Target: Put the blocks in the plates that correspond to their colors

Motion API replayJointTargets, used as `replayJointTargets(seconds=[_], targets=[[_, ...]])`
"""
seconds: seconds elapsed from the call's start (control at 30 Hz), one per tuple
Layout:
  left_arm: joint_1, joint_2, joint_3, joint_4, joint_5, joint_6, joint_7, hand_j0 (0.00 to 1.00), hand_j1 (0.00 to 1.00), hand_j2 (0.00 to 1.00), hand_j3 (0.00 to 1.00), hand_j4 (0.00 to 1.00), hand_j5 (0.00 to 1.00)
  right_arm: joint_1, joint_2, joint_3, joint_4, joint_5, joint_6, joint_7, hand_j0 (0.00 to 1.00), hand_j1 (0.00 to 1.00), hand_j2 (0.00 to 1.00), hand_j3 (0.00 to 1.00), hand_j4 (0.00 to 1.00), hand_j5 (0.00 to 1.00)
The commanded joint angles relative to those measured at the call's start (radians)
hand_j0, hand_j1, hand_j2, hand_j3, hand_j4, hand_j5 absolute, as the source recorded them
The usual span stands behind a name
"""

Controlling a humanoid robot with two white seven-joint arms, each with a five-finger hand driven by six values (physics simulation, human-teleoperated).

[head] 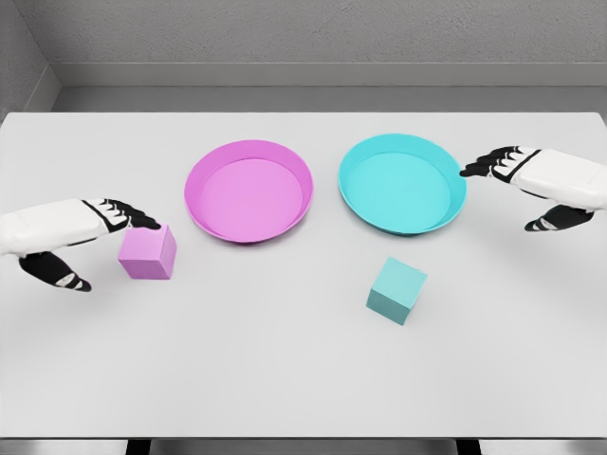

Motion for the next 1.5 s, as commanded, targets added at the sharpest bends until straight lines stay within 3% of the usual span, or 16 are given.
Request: replayJointTargets(seconds=[0.0,0.13,0.2,0.3,0.43,0.47,0.57,0.77,1.47], targets=[[0.000,-0.012,-0.003,0.001,0.014,0.037,-0.006,1.00,1.00,1.00,1.00,1.00,1.00,0.000,-0.001,-0.002,0.000,-0.006,0.003,0.001,1.00,1.00,1.00,1.00,1.00,1.00],[-0.002,-0.037,-0.009,0.009,0.013,0.030,0.000,1.00,1.00,1.00,1.00,1.00,1.00,-0.006,-0.001,-0.003,0.002,-0.003,0.003,0.005,1.00,1.00,1.00,1.00,1.00,1.00],[-0.002,-0.037,-0.009,0.021,0.019,0.066,0.002,1.00,1.00,1.00,1.00,1.00,1.00,0.005,-0.001,0.015,-0.044,0.009,0.003,0.016,1.00,1.00,1.00,1.00,1.00,1.00],[-0.017,-0.069,-0.016,0.019,0.013,0.247,0.000,1.00,1.00,1.00,1.00,1.00,1.00,-0.047,0.003,0.136,-0.133,0.042,0.003,0.016,1.00,1.00,1.00,1.00,1.00,1.00],[-0.021,-0.072,-0.026,0.010,0.019,0.279,-0.009,1.00,1.00,1.00,1.00,1.00,1.00,-0.075,0.005,0.313,-0.178,0.046,0.003,0.016,1.00,1.00,1.00,1.00,1.00,1.00],[-0.021,-0.072,-0.026,-0.007,0.020,0.293,-0.035,1.00,1.00,1.00,1.00,1.00,1.00,-0.081,0.014,0.377,-0.207,0.097,0.003,0.016,1.00,1.00,1.00,1.00,1.00,1.00],[-0.032,-0.104,-0.027,-0.008,0.023,0.343,-0.076,1.00,1.00,1.00,1.00,1.00,1.00,-0.080,0.031,0.380,-0.229,0.104,0.003,0.016,1.00,1.00,1.00,1.00,1.00,1.00],[-0.054,-0.137,-0.027,-0.008,0.052,0.452,-0.082,1.00,1.00,1.00,1.00,1.00,1.00,-0.081,0.042,0.388,-0.235,0.104,0.003,0.016,1.00,1.00,1.00,1.00,1.00,1.00],[-0.066,-0.203,-0.067,0.024,0.036,0.452,-0.079,1.00,1.00,1.00,1.00,1.00,1.00,-0.086,0.086,0.406,-0.195,0.212,0.003,0.016,1.00,1.00,1.00,1.00,1.00,1.00]])
